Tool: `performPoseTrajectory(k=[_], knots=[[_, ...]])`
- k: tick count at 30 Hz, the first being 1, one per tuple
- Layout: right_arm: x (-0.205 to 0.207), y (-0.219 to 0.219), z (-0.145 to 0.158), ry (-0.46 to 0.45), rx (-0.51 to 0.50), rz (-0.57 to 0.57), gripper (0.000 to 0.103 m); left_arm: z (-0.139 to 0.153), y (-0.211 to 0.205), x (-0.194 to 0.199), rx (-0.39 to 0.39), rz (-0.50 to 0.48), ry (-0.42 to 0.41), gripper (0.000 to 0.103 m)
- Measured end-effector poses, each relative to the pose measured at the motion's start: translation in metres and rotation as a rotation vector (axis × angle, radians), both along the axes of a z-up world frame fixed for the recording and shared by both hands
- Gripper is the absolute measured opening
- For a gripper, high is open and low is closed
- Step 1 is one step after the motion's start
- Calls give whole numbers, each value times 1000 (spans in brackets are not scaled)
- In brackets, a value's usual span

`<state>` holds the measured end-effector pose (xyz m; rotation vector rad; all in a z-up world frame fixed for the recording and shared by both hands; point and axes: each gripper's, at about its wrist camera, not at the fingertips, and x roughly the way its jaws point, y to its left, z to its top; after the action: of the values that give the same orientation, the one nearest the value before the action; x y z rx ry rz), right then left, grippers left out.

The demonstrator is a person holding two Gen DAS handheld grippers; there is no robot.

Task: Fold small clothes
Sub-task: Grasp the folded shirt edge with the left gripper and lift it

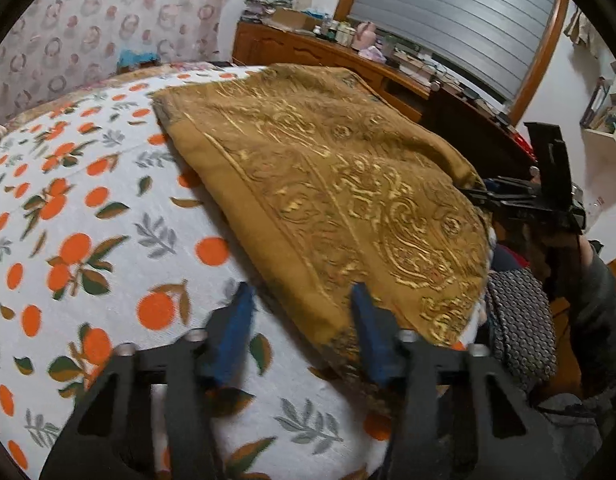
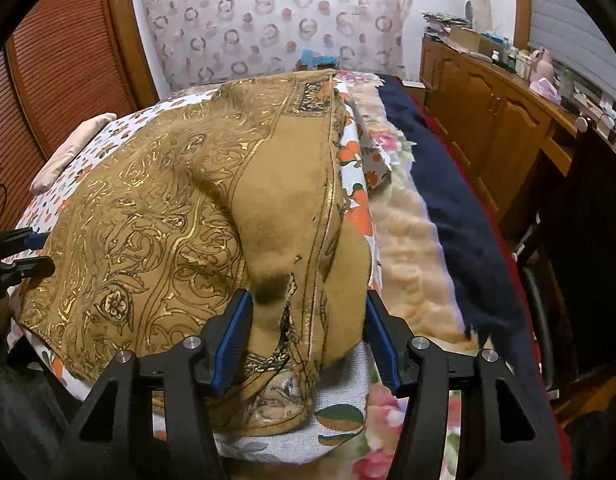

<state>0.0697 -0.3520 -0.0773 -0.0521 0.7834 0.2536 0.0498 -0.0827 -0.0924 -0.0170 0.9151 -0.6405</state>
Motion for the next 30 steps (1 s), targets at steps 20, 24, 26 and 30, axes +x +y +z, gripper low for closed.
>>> performPoseTrajectory(k=[20, 24, 26, 30], knots=[[-16, 1, 12, -42, 67, 76, 11, 41, 7, -4, -129, -72, -44, 3], [-23, -13, 38, -118, 168, 82, 7, 60, 11, 3, -173, -41, -85, 3], [-23, -17, 49, -150, 206, 86, 7, 68, 14, 9, -197, -22, -96, 3], [-15, -19, 69, -221, 241, 93, 6, 78, 23, 22, -234, 19, -112, 3]])
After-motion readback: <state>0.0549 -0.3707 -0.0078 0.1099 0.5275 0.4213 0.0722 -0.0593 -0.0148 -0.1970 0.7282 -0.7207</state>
